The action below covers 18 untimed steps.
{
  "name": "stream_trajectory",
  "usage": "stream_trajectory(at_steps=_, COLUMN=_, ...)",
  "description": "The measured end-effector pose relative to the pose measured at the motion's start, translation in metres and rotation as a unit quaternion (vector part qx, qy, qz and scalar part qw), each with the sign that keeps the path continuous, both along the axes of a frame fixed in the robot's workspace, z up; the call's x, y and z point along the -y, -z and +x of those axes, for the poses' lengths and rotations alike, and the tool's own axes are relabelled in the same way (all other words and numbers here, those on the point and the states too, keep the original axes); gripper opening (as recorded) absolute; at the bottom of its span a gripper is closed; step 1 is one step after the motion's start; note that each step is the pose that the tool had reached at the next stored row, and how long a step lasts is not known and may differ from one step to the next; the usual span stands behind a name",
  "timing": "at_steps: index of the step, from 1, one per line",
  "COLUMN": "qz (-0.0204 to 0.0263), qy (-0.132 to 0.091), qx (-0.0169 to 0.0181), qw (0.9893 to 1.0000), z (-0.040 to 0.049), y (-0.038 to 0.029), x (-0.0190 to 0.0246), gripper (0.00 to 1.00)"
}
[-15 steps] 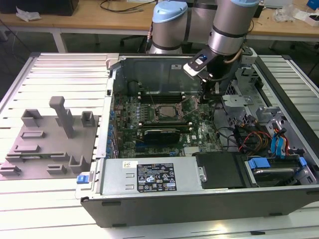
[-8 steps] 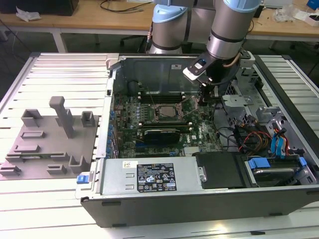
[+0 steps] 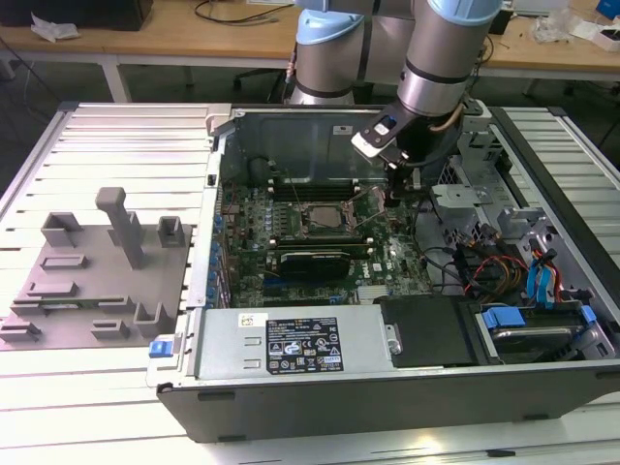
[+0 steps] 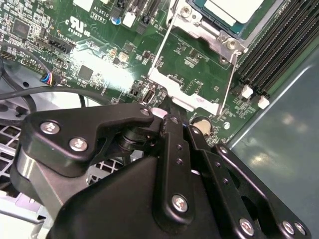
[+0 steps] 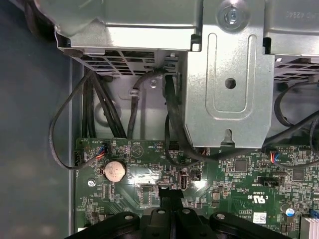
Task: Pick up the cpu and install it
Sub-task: 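Close the cpu cover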
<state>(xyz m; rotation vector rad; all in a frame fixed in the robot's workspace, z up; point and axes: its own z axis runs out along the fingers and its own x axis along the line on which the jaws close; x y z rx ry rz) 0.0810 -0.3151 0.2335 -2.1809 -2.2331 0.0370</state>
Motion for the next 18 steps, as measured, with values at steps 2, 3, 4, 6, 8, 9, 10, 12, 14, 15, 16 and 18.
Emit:
stream_trajectory(at_steps=2, qz=0.0, qy=0.0, qx=0.0008, qw=1.0, z=-0.0008, y=-0.0006, x=0.0, gripper=0.11)
stream_trajectory(at_steps=3, qz=0.0, qy=0.0, qx=0.0011, qw=1.0, z=-0.0012, y=-0.0008, x=0.0, gripper=0.11)
stream_trajectory(at_steps=4, qz=0.0, qy=0.0, qx=0.0014, qw=1.0, z=-0.0015, y=-0.0009, x=0.0, gripper=0.11)
stream_trajectory(at_steps=6, qz=0.0, qy=0.0, qx=0.0016, qw=1.0, z=-0.0014, y=-0.0009, x=0.0001, gripper=0.11)
stream_trajectory(at_steps=8, qz=-0.0001, qy=0.0, qx=0.0017, qw=1.0, z=-0.0015, y=-0.0009, x=0.0001, gripper=0.11)
stream_trajectory(at_steps=9, qz=-0.0002, qy=0.0, qx=0.0016, qw=1.0, z=-0.0021, y=-0.0011, x=0.0001, gripper=0.11)
stream_trajectory(at_steps=10, qz=-0.0002, qy=0.0, qx=0.0016, qw=1.0, z=-0.0029, y=-0.0011, x=0.0001, gripper=0.11)
stream_trajectory(at_steps=12, qz=0.0, qy=0.0, qx=0.0017, qw=1.0, z=-0.0048, y=-0.0015, x=0.0, gripper=0.11)
stream_trajectory(at_steps=14, qz=0.0, qy=0.0, qx=0.0017, qw=1.0, z=-0.0062, y=-0.0024, x=0.0, gripper=0.11)
stream_trajectory(at_steps=15, qz=0.0, qy=0.0, qx=0.0017, qw=1.0, z=-0.0076, y=-0.0032, x=0.0, gripper=0.11)
stream_trajectory(at_steps=16, qz=0.0, qy=0.0, qx=0.0017, qw=1.0, z=-0.0083, y=-0.0036, x=0.0, gripper=0.11)
stream_trajectory(at_steps=18, qz=0.0, qy=0.0, qx=0.0017, qw=1.0, z=-0.011, y=-0.0046, x=0.0, gripper=0.11)
